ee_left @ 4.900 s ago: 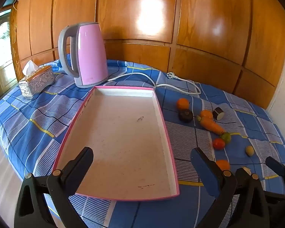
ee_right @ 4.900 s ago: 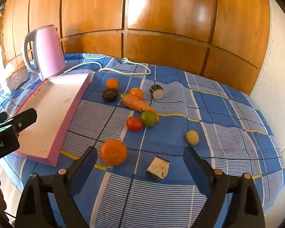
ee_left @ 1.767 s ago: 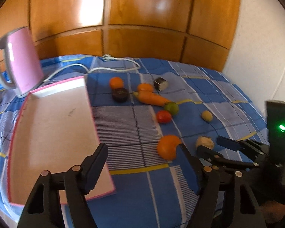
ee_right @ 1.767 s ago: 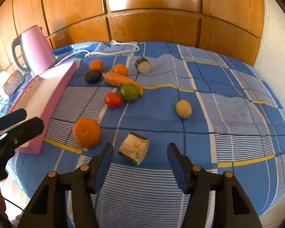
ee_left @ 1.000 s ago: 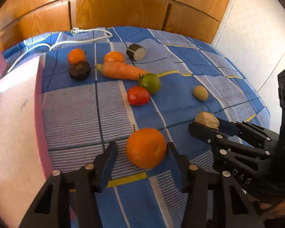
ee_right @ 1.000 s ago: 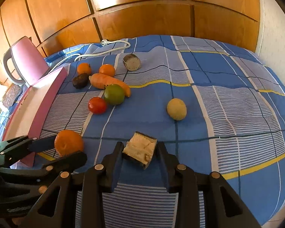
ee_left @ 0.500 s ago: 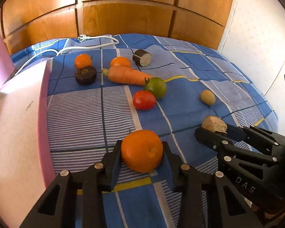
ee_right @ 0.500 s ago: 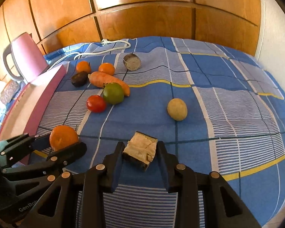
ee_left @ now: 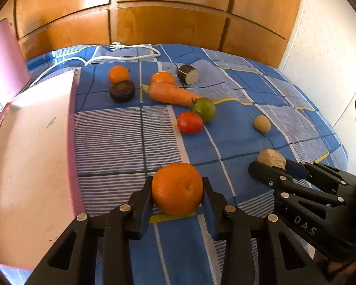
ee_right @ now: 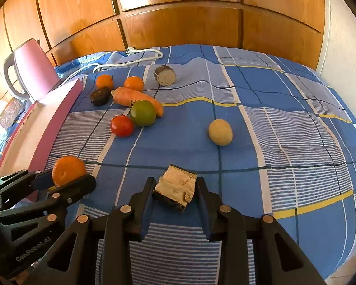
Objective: Organize fruits
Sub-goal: 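Close right tool on the brown chunk while left tool grasps the orange, then carry both items over the pink tray and open both tools to release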
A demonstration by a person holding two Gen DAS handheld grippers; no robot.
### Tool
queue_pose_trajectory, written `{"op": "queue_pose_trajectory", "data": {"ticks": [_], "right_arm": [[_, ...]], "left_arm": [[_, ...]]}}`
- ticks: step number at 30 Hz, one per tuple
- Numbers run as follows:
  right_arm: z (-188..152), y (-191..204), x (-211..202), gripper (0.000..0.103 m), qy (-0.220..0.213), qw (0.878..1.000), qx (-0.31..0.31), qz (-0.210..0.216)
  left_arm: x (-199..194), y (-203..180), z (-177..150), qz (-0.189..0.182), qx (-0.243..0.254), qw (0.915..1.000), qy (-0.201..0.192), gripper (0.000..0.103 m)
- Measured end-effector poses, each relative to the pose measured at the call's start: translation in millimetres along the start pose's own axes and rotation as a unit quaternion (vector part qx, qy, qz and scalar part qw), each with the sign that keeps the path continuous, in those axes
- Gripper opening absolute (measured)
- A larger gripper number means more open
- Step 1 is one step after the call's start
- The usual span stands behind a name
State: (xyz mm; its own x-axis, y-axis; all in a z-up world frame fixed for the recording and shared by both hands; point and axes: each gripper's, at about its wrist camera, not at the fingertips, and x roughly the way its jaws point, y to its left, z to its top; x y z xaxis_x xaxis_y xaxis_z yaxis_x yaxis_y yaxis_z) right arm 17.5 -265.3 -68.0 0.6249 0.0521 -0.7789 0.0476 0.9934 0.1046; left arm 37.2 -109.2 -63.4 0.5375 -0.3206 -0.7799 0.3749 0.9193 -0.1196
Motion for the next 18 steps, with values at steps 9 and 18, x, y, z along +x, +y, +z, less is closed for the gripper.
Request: {"op": "queue_pose_trajectory", "data": {"ticks": [9, 18], "right_arm": [[2.4, 10.2, -1.9, 0.034, 0.011, 1.000, -0.013, 0.016], [10.1, 28.5, -12.0, 0.033, 0.003, 0.999, -0.037, 0.033]], "left_arm": [[-30.7, 12.1, 5.5, 0.009, -0.018, 0.9990, -0.039, 0.037], [-51.2, 30.5, 10.6, 0.020, -0.049, 0.9969, -0.058, 0.037]]}}
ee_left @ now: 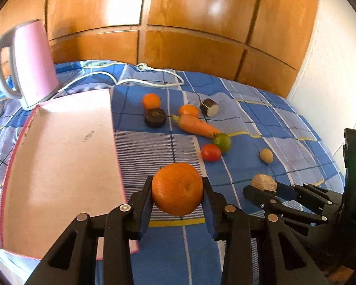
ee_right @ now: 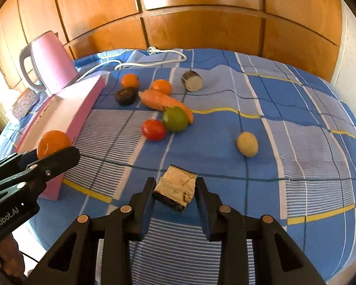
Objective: Organize fruits
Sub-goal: 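Carry both items over the pink tray and open both tools to release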
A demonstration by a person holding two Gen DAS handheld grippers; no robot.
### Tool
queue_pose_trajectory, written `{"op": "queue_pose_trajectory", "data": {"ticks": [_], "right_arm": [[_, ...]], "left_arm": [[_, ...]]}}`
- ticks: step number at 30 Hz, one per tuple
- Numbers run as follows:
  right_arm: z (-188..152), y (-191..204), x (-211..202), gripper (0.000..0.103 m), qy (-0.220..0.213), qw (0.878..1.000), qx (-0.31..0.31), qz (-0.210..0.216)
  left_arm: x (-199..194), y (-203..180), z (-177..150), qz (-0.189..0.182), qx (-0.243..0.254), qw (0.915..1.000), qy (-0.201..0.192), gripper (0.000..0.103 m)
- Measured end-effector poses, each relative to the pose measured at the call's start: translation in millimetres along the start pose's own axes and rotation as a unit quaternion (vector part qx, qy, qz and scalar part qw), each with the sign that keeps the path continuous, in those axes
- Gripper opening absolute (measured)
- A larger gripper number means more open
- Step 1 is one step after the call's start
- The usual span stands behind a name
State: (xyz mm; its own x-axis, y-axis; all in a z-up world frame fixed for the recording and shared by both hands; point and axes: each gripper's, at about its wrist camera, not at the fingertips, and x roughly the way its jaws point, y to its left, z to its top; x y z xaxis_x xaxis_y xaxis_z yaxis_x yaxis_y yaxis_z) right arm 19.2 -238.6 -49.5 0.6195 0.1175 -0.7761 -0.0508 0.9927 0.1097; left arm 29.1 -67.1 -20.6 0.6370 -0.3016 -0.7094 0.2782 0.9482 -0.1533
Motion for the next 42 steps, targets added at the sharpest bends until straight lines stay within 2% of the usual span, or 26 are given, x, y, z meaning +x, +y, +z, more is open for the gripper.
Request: {"op": "queue_pose_trajectory", "data": {"ticks": [10, 15, 20, 26, 32, 37, 42], "right_arm": [[15.7, 41.2, 0.7, 0.033, -0.001, 0.998, -0.052, 0.039], [22.3, 66.5, 3.4, 0.033, 0.003, 0.995, -0.084, 0.061], [32.8, 88.5, 6.3, 0.033, 0.005, 0.991, -0.105, 0.084], [52.7, 119.3, 12.0, 0.033, 0.000, 0.986, -0.122, 0.109], [72.1, 154.0, 28.2, 0.033, 0.002, 0.983, -0.137, 0.126], [84.3, 178.8, 42.5, 0.034, 0.005, 0.980, -0.143, 0.135], [85.9, 195.4, 55.2, 0.036, 0.011, 0.979, -0.152, 0.136]], "left_arm": [[-15.9, 37.2, 3.1, 0.027, -0.052, 0.9982, -0.014, 0.037], [-24.9, 69.5, 7.1, 0.058, -0.088, 0.9941, -0.028, 0.037], [-33.5, 106.6, 8.5, 0.114, -0.116, 0.9859, -0.042, 0.037], [-35.2, 137.4, 2.0, 0.162, -0.138, 0.9763, -0.039, 0.038], [-37.7, 151.6, -3.2, 0.196, -0.151, 0.9680, -0.037, 0.039], [-47.0, 159.5, -4.9, 0.218, -0.162, 0.9611, -0.051, 0.041], [-61.9, 163.8, -4.7, 0.231, -0.169, 0.9553, -0.075, 0.052]]}}
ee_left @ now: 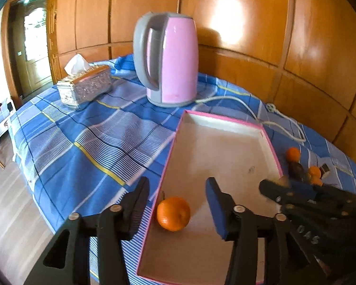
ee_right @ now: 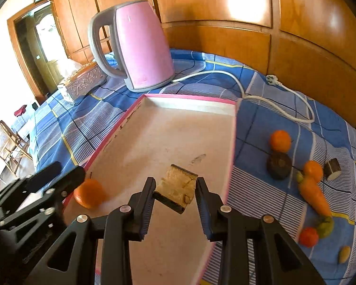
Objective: Organize fruits
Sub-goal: 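Carry both items over the pink tray and open both tools to release, then withdraw both tools from the tray back over the remaining produce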
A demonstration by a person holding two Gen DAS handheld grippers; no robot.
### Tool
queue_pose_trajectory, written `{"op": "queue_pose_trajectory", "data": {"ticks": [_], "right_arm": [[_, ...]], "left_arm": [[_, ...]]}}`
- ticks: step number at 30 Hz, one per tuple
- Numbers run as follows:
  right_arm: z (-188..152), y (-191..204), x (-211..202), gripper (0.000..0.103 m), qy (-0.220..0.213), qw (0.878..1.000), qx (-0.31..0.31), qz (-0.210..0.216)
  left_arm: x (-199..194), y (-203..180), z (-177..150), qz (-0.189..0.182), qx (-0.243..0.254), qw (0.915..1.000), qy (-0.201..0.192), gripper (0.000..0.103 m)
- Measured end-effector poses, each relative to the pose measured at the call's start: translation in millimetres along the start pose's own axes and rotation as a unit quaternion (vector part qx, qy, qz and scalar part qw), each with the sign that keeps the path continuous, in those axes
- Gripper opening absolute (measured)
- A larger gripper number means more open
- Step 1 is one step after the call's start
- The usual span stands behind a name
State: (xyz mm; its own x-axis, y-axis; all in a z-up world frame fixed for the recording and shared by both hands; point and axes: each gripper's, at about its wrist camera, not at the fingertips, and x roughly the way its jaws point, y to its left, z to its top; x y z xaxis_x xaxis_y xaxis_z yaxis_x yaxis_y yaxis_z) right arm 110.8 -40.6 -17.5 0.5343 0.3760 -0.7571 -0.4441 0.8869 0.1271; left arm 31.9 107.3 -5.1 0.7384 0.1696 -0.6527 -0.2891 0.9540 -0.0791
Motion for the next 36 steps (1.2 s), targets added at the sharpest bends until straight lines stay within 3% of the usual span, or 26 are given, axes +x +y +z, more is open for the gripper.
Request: {"op": "queue_pose_trajectory", "data": {"ticks": [3, 16, 36], "right_arm": [[-1.7, 1.6, 0.5, 0.040, -0.002, 1.000, 0.003, -0.002], [-26.9, -28.0, -37.0, 0.041, -0.030, 0.997, 0.060, -0.036], [-57.3, -64.9, -77.1, 0.041, -0.066, 0.989, 0.103, -0.078]], "left_arm": [[-6.7, 1.9, 3.5, 0.002, 0.000, 0.9999, -0.012, 0.052], [-43.0, -23.3, 6.7, -0.016, 0.036, 0.9971, -0.066, 0.055], [-65.4, -76.5, -9.5, -0.055, 0.108, 0.9896, -0.077, 0.055]]}}
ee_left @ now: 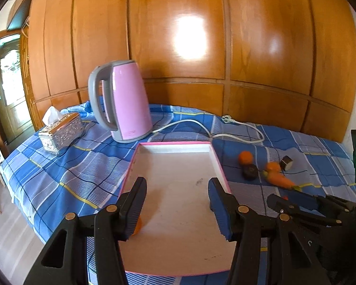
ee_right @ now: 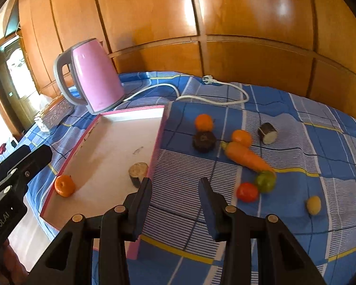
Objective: Organize fruits
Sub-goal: 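Withdraw both tools from the tray back over the remaining produce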
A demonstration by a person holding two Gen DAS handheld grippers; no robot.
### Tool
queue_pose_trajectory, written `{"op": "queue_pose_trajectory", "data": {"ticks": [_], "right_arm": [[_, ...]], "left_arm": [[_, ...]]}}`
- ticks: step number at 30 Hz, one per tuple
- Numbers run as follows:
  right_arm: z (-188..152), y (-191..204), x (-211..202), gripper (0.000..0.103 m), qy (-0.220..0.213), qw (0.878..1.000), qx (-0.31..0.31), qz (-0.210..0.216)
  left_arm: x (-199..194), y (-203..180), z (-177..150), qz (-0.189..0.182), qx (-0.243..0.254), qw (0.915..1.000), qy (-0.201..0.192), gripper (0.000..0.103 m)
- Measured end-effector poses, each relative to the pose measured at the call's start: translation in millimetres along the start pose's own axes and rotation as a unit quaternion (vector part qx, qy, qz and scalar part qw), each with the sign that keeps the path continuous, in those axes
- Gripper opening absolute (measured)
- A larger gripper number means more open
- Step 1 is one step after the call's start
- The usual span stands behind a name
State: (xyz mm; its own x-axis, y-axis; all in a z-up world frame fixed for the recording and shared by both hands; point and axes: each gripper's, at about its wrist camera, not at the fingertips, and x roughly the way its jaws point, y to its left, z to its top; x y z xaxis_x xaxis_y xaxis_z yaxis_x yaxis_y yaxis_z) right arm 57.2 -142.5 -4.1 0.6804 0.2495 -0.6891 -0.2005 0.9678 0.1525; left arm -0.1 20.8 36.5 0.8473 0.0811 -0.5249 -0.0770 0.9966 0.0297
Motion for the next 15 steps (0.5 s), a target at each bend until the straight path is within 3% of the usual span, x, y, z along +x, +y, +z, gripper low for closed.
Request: {"op": "queue_pose_trajectory", "data": {"ticks": [15], "right_arm": [[-14.1, -48.7, -13.0, 0.041, 0.000, 0.998, 0.049, -0.041]], "left_arm": [[2.9, -33.3, -8.7, -0.033, 0.038, 0.9985, 0.019, 0.055]]}}
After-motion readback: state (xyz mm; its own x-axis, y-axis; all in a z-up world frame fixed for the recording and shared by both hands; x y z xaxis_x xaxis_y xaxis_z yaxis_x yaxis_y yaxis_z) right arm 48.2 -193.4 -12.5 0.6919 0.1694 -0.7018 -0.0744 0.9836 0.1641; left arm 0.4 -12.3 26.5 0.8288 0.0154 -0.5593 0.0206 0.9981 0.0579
